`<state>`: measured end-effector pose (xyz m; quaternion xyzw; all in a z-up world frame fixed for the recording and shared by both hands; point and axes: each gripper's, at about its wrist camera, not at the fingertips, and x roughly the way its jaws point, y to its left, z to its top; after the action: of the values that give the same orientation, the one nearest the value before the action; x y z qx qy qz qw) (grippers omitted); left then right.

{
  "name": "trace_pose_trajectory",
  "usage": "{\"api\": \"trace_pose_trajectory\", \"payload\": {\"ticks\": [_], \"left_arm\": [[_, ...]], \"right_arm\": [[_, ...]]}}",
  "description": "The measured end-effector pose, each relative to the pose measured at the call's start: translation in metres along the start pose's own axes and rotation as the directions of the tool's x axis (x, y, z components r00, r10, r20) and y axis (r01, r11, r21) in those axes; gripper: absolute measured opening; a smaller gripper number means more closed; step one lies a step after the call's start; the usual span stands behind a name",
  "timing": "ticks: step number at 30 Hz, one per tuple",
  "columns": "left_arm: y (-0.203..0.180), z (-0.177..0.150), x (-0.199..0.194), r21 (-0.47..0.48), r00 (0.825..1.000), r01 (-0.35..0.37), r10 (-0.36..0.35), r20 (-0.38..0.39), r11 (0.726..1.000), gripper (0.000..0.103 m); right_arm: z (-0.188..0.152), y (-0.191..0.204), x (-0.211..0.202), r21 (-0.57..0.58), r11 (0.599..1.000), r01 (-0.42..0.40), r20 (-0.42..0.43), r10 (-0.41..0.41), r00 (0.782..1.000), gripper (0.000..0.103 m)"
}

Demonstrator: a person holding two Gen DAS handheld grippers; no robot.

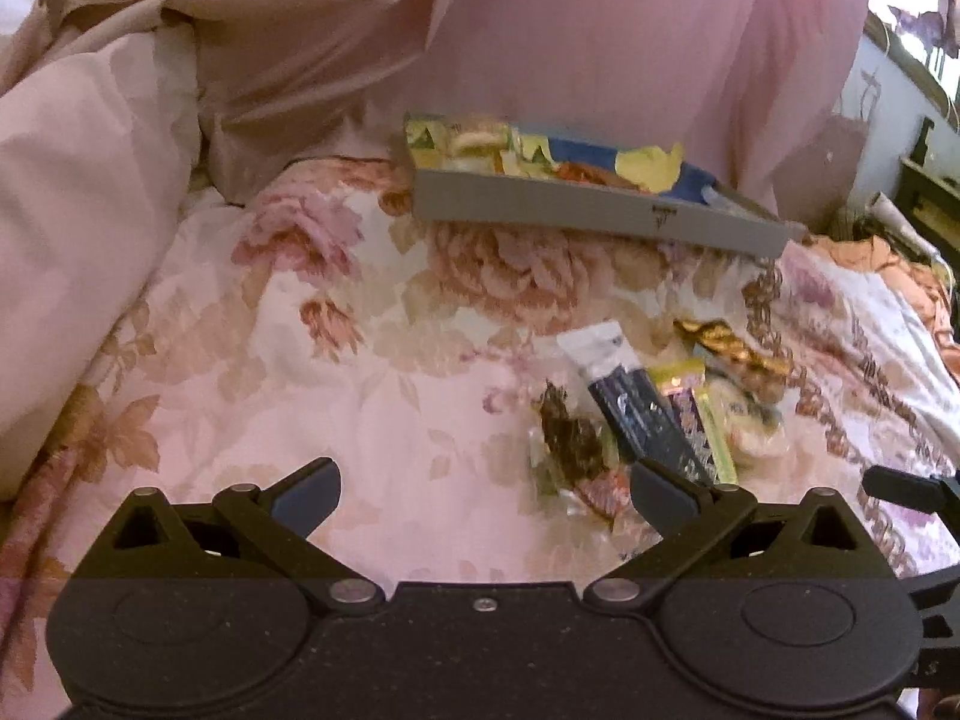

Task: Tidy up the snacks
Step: 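Grasp the dried-fish pack with the left tool while the right tool grasps the purple stick packs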

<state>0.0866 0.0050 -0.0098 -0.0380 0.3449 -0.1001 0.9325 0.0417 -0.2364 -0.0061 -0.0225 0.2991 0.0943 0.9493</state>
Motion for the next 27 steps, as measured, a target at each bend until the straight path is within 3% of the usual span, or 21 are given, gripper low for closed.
{"api": "trace_pose_trajectory", "payload": {"ticks": [13,23,27], "left_arm": [[0.0,-0.005,0.022,0.028,0.997,-0.01,0.012,-0.074,1.0,0.102],[0.007,-0.002,0.031,0.06,0.997,-0.045,0.049,-0.067,0.997,0.102],[0.011,0.0,0.034,0.053,0.996,-0.059,0.063,-0.066,0.997,0.102]], "right_arm": [[0.001,0.011,0.03,-0.001,1.0,-0.02,-0.049,0.02,0.999,0.103],[0.007,0.025,0.043,-0.077,0.997,-0.005,-0.007,0.004,1.0,0.102],[0.008,0.033,0.048,-0.135,0.991,-0.01,0.014,0.012,1.0,0.098]]}}
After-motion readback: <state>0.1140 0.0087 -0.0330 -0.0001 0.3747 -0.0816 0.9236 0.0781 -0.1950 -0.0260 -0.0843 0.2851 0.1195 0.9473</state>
